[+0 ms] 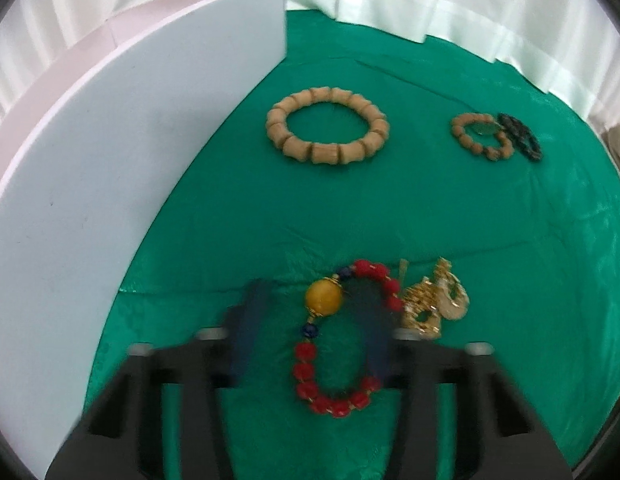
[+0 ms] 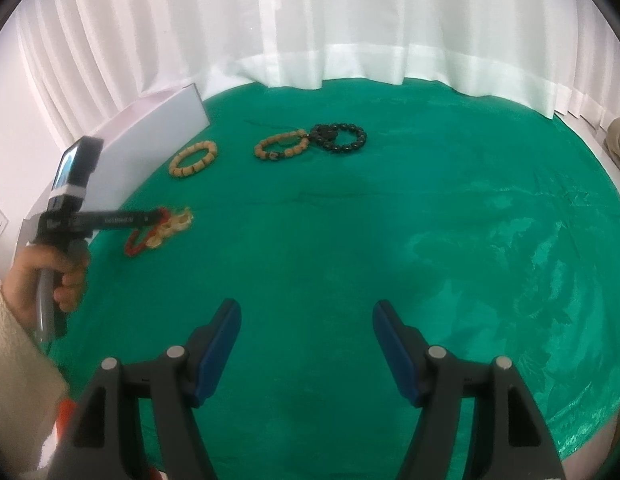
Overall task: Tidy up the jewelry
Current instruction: 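Grasp the red bead bracelet with the left gripper while the right grasps the gold earrings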
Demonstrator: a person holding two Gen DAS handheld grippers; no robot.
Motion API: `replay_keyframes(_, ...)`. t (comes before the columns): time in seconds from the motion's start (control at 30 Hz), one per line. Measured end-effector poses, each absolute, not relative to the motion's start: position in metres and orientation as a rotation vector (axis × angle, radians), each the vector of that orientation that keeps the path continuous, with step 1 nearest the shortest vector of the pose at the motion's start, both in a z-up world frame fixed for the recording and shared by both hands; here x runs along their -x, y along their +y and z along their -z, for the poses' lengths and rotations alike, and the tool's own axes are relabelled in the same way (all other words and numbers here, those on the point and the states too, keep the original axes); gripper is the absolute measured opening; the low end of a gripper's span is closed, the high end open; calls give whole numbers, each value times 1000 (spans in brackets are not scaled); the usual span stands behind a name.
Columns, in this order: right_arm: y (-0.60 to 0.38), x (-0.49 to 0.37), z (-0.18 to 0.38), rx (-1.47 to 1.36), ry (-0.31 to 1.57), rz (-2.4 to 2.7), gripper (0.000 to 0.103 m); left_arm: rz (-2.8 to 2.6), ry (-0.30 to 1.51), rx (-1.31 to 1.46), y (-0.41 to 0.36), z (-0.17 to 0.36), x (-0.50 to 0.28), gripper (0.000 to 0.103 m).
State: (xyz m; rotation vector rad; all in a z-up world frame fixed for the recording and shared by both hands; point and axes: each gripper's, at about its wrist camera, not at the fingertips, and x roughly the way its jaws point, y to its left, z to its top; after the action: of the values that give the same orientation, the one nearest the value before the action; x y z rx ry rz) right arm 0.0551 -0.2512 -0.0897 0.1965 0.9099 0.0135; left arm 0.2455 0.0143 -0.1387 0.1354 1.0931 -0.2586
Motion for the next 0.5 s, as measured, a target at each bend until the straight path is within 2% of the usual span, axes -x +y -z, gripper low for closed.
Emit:
replay_keyframes(0.33, -248, -63, 88, -208, 932, -53, 70, 312, 1071, 119, 58, 102, -227, 15)
replay_keyframes(0.5, -232, -107, 86, -241, 1016, -181, 70, 287, 1031, 181, 76, 77, -215, 15)
